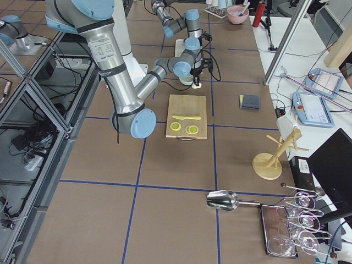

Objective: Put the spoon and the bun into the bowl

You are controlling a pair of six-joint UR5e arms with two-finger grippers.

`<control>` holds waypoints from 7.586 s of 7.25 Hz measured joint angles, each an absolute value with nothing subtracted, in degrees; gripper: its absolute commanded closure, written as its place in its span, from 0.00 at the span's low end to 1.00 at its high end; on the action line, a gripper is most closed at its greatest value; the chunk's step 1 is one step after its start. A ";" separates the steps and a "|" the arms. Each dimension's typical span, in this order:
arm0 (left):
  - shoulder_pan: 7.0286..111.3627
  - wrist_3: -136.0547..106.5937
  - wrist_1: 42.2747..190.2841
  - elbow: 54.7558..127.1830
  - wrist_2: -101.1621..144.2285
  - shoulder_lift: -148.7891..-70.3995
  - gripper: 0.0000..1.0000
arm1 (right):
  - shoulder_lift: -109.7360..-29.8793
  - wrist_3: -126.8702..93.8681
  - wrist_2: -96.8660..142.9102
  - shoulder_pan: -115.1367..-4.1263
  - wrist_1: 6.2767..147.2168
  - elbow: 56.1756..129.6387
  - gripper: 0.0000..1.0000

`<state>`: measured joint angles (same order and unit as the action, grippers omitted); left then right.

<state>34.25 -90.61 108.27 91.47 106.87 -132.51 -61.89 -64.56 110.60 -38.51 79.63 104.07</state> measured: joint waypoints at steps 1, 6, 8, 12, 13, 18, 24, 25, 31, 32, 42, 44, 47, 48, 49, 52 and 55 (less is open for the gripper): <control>36.03 -85.09 103.38 95.09 108.11 -130.82 0.00 | -60.36 -64.71 110.56 -38.42 79.63 104.14 1.00; 49.02 -55.69 87.35 107.76 108.74 -119.56 0.00 | -53.83 -66.74 109.97 -34.45 79.47 99.59 1.00; 55.56 -43.25 87.13 108.28 108.50 -114.26 0.00 | -50.75 -67.97 108.05 -31.58 78.65 96.48 1.00; 66.73 -17.47 89.14 106.69 108.76 -105.85 0.00 | -49.77 -70.36 106.38 -30.19 77.37 94.98 0.00; 69.37 -12.96 89.37 105.39 109.00 -104.72 0.00 | -49.73 -70.72 106.36 -30.18 77.33 94.99 0.00; 75.75 -6.32 98.08 98.54 115.83 -96.08 0.00 | -49.53 -71.70 106.35 -30.23 77.27 95.09 0.00; 85.70 -3.43 101.78 87.14 132.86 -94.57 0.00 | -55.76 -63.58 115.69 -42.12 85.86 102.48 0.00; 85.81 -3.43 101.78 87.05 133.09 -94.57 0.00 | -58.79 -56.87 118.25 -46.40 88.03 103.86 0.00; 85.87 -3.43 101.37 87.18 132.91 -93.80 0.00 | -79.76 -23.56 132.23 -69.30 90.04 106.00 0.00; 85.87 -3.43 101.28 87.19 132.94 -93.74 0.00 | -82.50 -19.99 133.11 -72.00 90.07 105.88 0.00; 86.10 -3.43 101.09 87.25 133.01 -93.66 0.00 | -91.10 13.08 139.17 -91.55 89.24 87.44 0.00; 86.13 -3.43 101.07 87.21 132.98 -93.63 0.00 | -91.10 10.33 139.16 -91.89 89.25 87.15 0.00; 86.13 -3.43 101.09 87.25 132.87 -93.61 0.00 | -90.99 4.73 139.22 -92.02 89.21 87.47 0.00; 86.13 -3.43 101.13 87.24 132.87 -93.48 0.00 | -90.89 2.56 139.22 -92.02 89.21 87.77 0.00; 86.13 -3.43 101.17 87.25 132.88 -93.31 0.00 | -90.79 0.78 139.22 -92.02 89.19 88.04 0.00; 86.09 -3.43 101.24 87.26 132.70 -93.17 0.00 | -90.64 -0.47 139.22 -92.02 89.14 88.34 0.00; 86.05 -3.43 101.38 87.20 132.61 -93.14 0.00 | -90.53 -0.53 139.22 -92.02 89.12 88.41 0.00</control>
